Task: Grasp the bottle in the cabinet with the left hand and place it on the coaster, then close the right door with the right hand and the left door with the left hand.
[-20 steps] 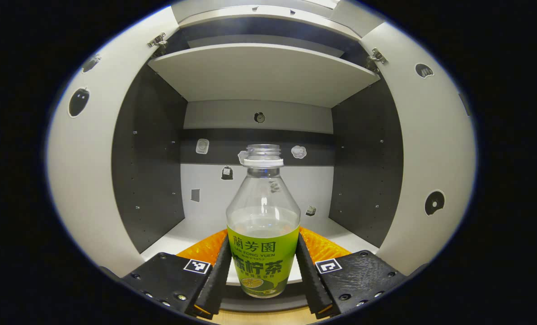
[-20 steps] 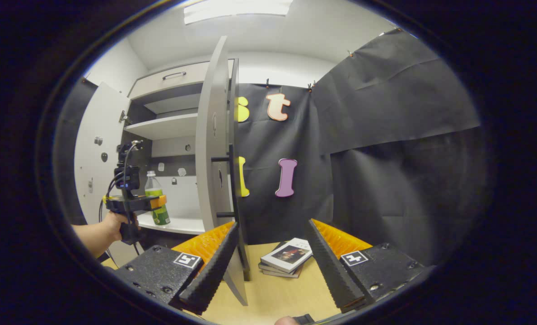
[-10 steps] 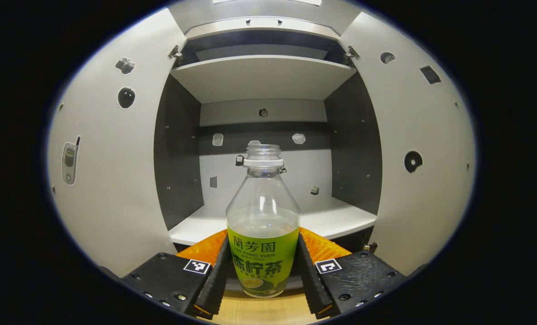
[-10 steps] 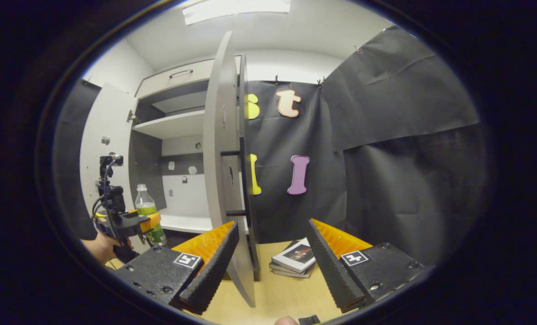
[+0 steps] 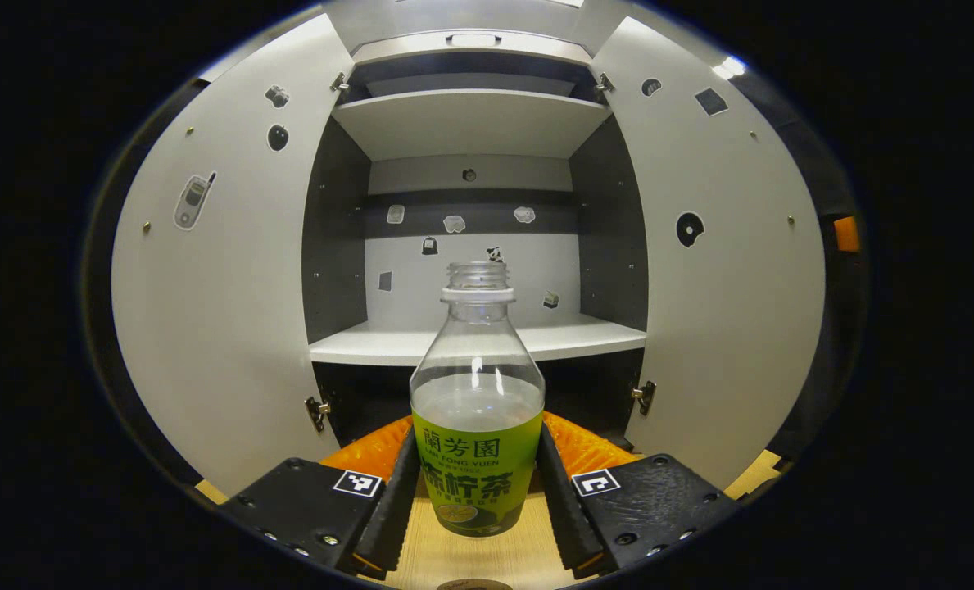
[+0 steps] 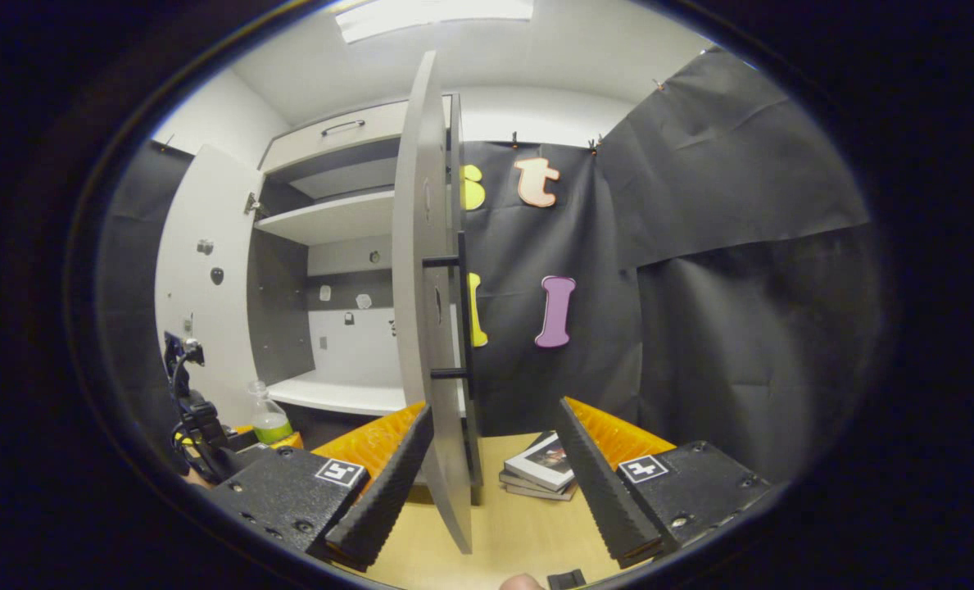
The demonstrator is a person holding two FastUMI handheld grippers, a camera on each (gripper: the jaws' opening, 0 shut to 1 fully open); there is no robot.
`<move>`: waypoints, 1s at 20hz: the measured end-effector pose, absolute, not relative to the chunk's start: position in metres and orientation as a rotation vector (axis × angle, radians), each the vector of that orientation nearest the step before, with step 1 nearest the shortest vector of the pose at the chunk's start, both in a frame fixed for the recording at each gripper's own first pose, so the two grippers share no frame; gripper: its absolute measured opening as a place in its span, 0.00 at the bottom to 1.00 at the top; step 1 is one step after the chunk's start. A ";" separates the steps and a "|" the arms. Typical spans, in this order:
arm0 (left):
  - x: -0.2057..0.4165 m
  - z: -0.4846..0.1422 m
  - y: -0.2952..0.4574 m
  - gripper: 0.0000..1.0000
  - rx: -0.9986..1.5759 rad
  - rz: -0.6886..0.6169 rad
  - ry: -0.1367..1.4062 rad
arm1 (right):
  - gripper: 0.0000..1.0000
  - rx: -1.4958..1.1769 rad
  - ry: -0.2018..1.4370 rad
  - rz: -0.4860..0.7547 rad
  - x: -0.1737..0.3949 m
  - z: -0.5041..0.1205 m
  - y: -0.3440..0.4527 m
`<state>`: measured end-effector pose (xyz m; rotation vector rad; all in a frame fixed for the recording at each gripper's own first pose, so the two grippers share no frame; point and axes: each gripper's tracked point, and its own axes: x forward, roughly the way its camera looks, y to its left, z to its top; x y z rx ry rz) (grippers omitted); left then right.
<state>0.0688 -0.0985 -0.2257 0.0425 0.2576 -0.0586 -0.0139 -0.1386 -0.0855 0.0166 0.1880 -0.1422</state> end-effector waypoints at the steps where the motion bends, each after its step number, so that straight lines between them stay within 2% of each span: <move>1: 0.063 -0.226 -0.097 0.69 0.036 -0.060 0.260 | 0.94 0.017 0.187 -0.144 -0.014 -0.085 -0.139; 2: 0.056 -0.226 -0.097 0.69 0.033 -0.058 0.261 | 0.98 0.018 0.186 -0.148 -0.015 -0.085 -0.139; 4: 0.045 -0.225 -0.095 0.69 0.037 -0.053 0.259 | 0.94 0.019 0.184 -0.152 -0.015 -0.085 -0.139; 11: 0.014 -0.236 -0.094 0.69 0.069 -0.054 0.263 | 0.98 0.015 0.189 -0.155 -0.021 -0.088 -0.136; 13: 0.005 -0.244 -0.093 0.69 0.091 -0.049 0.265 | 0.98 0.017 0.191 -0.160 -0.022 -0.090 -0.136; 14: 0.000 -0.248 -0.095 0.69 0.092 -0.055 0.267 | 0.94 0.015 0.199 -0.171 -0.023 -0.092 -0.138; 20: -0.024 -0.283 -0.094 0.69 0.121 -0.070 0.287 | 0.94 0.028 0.218 -0.232 -0.029 -0.094 -0.145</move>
